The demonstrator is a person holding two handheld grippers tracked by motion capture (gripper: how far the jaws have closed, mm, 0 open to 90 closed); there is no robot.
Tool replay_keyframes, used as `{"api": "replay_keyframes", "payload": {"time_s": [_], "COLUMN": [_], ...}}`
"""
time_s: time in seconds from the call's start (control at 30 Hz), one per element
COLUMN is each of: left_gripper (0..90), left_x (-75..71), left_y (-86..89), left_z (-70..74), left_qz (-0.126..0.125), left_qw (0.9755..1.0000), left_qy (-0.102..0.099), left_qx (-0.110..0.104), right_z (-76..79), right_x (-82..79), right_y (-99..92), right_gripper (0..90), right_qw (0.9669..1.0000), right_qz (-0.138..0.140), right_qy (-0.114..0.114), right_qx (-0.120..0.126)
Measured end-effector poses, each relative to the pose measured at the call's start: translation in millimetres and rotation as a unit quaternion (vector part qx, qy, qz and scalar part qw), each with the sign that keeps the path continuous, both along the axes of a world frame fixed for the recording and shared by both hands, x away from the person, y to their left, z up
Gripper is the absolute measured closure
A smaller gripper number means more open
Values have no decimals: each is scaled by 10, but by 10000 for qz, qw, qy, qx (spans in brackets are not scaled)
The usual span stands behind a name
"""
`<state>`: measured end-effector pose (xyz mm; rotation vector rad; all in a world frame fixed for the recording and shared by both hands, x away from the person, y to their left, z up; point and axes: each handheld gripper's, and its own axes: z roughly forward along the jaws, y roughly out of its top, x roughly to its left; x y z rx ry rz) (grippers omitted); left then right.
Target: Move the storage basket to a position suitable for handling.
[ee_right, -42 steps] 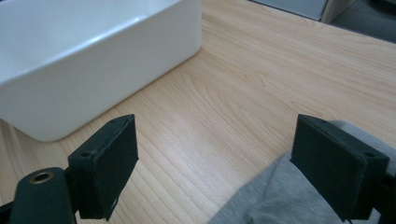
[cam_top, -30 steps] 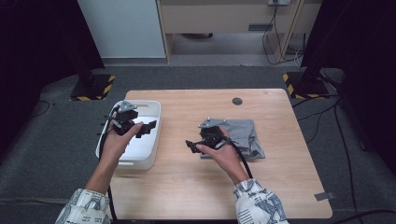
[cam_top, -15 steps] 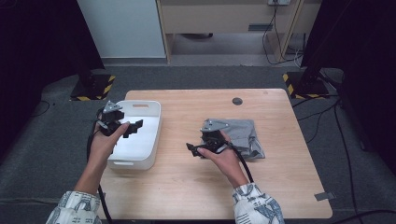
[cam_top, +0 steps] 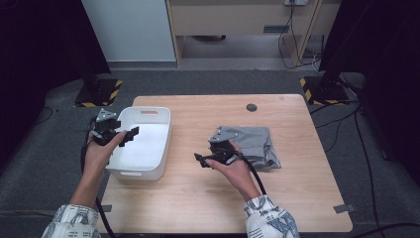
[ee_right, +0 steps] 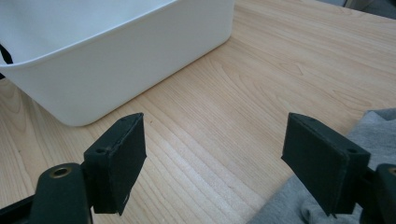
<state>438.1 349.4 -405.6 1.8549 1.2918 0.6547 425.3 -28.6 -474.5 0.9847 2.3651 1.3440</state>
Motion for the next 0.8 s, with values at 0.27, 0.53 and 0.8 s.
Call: {"api": "replay_keyframes", "payload": {"time_s": [0.27,0.53,0.8], "left_gripper": [293,403,508], "left_x": [-25,-61,-93], "left_y": [119,270,459], "left_z": [-11,-40,-97], "left_qz": [67,247,412], "left_qw": [9999,9993,9989], "left_qy": [-21,23,128], "left_qx": [136,273,155], "right_z": [-5,3,-1], "right_x": [-6,-8,-8], "right_y": [-1,4,5], "right_gripper": [214,216,210], "right_qw": [10000,10000,10000], "right_qz": [-10,15,25], "right_qy": [28,-7,-2], "right_qx": [-14,-10,-23]}}
